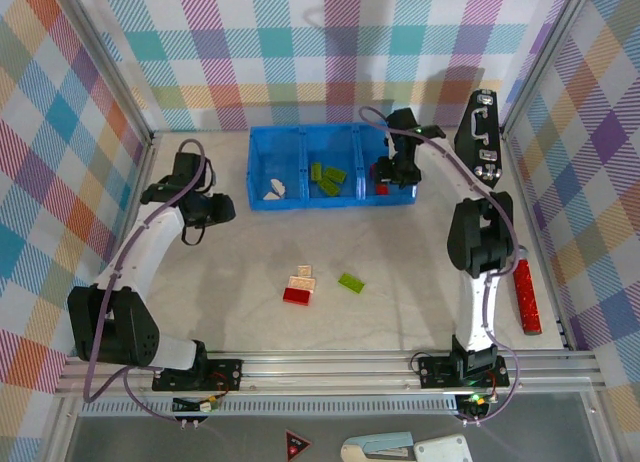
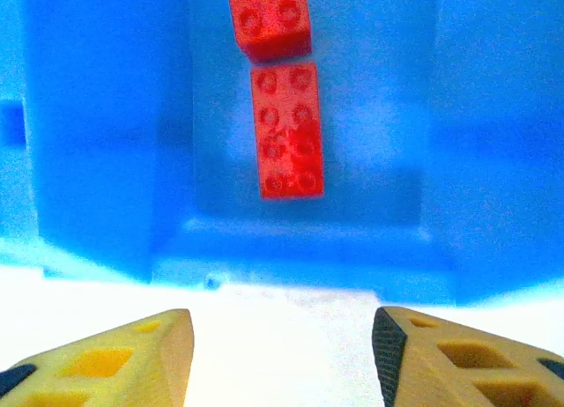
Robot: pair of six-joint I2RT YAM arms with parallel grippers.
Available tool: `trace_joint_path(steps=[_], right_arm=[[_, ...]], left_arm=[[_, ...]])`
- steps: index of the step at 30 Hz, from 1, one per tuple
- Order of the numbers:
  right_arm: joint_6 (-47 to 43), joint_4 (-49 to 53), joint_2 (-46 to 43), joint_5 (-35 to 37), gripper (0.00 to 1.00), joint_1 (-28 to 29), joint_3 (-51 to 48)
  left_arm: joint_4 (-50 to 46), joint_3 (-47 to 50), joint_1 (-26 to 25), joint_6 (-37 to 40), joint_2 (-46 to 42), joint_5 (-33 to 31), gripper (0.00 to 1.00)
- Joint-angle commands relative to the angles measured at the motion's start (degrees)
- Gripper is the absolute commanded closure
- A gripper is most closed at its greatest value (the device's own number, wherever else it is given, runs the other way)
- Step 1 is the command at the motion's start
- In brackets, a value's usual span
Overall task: Sort the legos into containers by color
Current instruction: Pick up the lego from the center of the table.
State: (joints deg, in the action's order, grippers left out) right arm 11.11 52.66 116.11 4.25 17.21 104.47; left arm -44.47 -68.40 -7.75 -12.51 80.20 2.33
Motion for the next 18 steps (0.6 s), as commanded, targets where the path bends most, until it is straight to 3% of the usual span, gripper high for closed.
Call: trace_joint_path(steps=[1, 18], right_arm=[[1.70, -1.67, -5.37, -1.45, 0.43, 0.23, -4.47], [5.58, -4.28, -25.40, -1.91, 0.43, 1.68, -27.95]], left_arm=[[-2.27, -0.82, -3.68, -3.04, 0.42, -0.94, 0.55], [-2.93, 0.57, -27.50, -14.57, 4.32, -8.73, 0.52]])
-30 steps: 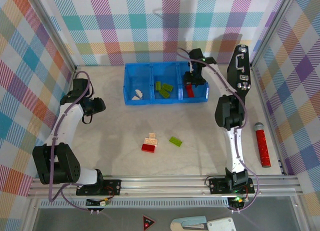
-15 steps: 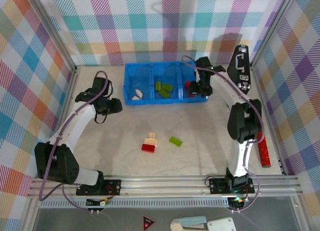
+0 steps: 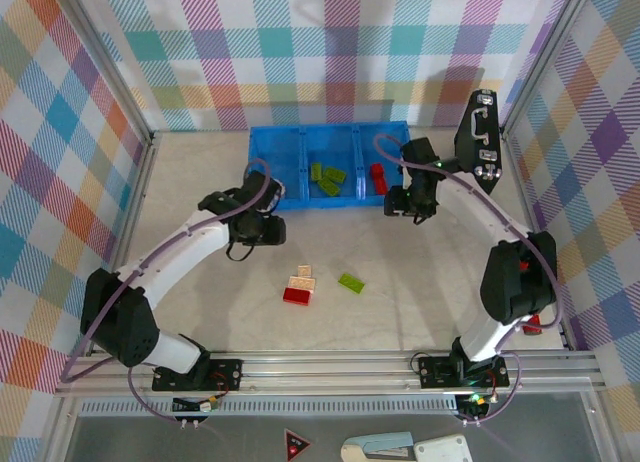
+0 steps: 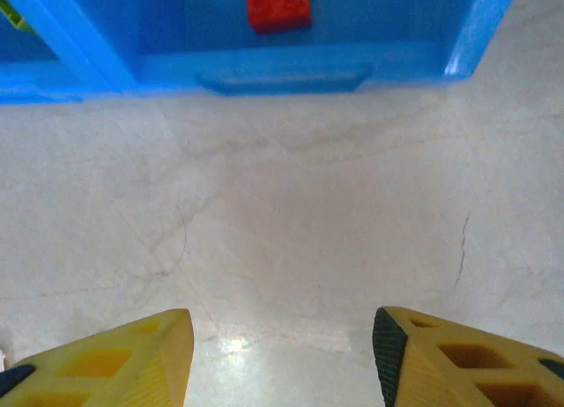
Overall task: Sort the legos into containers by color
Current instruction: Pick up the lego from the center of the table.
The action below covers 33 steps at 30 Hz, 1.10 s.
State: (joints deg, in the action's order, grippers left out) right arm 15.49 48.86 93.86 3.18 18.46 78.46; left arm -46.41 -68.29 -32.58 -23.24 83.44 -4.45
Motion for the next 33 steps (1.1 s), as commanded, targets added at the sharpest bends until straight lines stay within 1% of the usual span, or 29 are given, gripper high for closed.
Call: trace_joint_path(steps=[1, 6, 12, 17, 24, 33], right_arm=[[1.30, -0.51, -3.89, -0.81, 0.42, 0.43, -2.74], [1.41, -0.41, -7.56, -0.21, 0.42, 0.38, -6.53], [1.06, 0.16, -10.24, 0.49, 0.42, 0.38, -9.12], [1.08, 0.20, -11.84, -0.12, 0.42, 0.42, -10.66], [0.42, 0.59, -13.10, -0.15, 0.42, 0.39, -12.00], [0.45, 0.86, -13.88, -0.45, 0.42, 0.43, -13.24]], left_arm=[[-0.88, 0.29, -3.87, -4.43, 1.57, -2.15, 0.52], [-0.52, -2.04, -9.31, -7.49, 7.01, -4.47, 0.52], [-1.33, -5.60, -13.03, -10.64, 14.03, -6.19, 0.52], [-0.74, -6.23, -13.70, -13.07, 17.72, -5.39, 0.52], [-0.35, -5.35, -14.14, -15.99, 20.56, -4.27, 0.52], [0.88, -4.08, -14.62, -17.21, 23.46, -2.54, 0.53]])
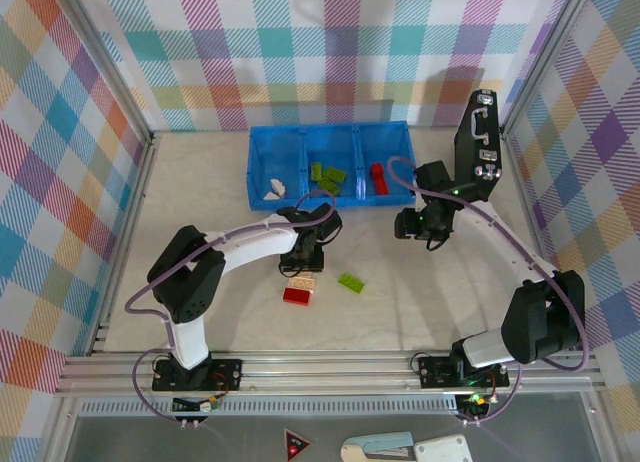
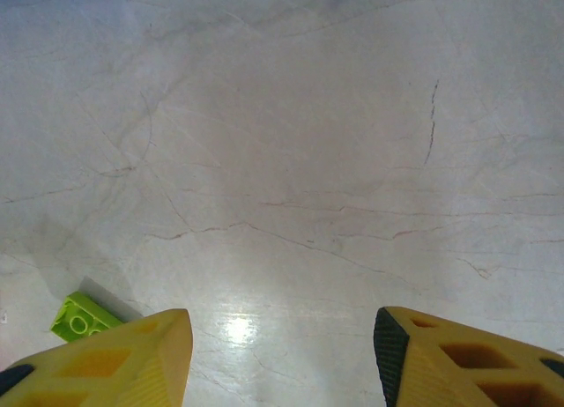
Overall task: Sort the legos into containers by color
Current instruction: Pick up the lego from the center of the table.
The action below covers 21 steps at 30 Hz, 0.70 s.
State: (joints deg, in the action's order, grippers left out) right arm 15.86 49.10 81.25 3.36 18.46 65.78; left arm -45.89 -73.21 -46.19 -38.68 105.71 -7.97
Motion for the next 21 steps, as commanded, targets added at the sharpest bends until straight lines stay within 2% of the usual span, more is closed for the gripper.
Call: trace_joint_path(steps=[1, 21], right_arm=[[0.06, 0.59, -1.36, -0.66, 0.42, 0.42, -0.64], [0.36, 1.70, -2.65, -0.73, 0.42, 0.42, -0.75]], left_arm=[[0.44, 0.91, -1.00, -1.89, 1.39, 1.17, 0.53], [2.27, 1.50, -1.09, -1.94, 4.07, 2.56, 0.57]])
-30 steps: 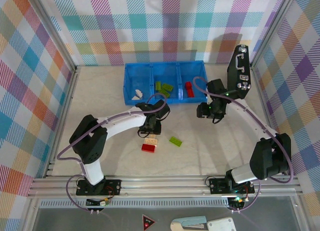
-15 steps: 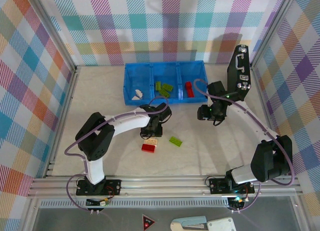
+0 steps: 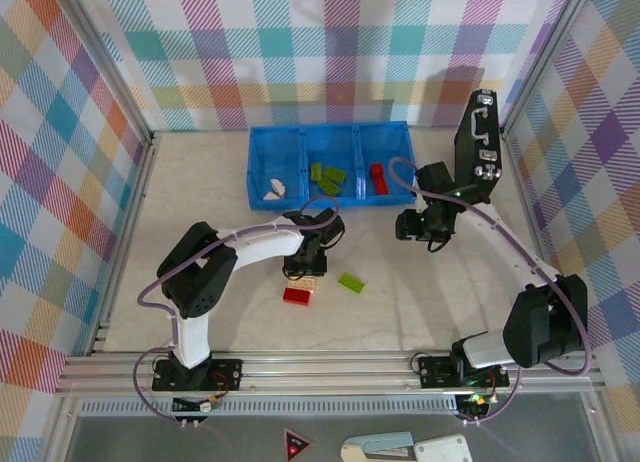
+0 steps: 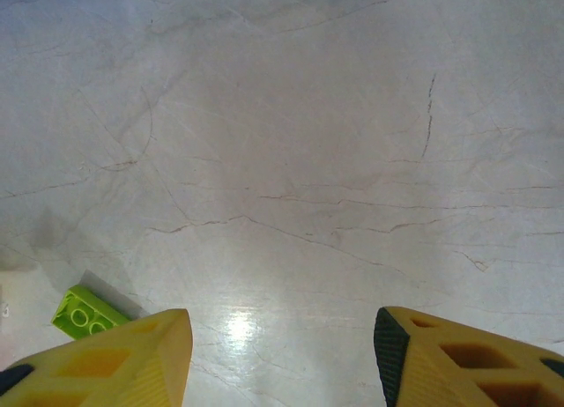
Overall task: Sort the legos into containers by color
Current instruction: Pick up the lego from the center of the table.
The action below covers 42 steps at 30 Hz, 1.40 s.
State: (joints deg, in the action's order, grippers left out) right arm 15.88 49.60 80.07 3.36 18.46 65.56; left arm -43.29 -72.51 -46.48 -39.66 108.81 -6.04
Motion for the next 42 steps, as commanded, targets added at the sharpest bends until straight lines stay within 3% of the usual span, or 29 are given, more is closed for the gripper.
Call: trace_joint_path(steps=[1, 25, 42], right_arm=[[0.38, 1.20, -1.41, -0.72, 0.42, 0.37, -0.52], [0.47, 2.19, -2.42, -0.70, 0.42, 0.39, -0.26], [0.91, 4.44, -5.58, 0.71, 0.42, 0.44, -1.74]], left_arm=[[-0.25, 0.91, -0.81, -0.96, 1.11, 0.68, 0.57], [-0.81, -0.02, -0.82, -0.07, 0.13, -0.02, 0.65], [-6.94, -8.94, 0.61, 3.81, -1.43, -2.48, 0.66]])
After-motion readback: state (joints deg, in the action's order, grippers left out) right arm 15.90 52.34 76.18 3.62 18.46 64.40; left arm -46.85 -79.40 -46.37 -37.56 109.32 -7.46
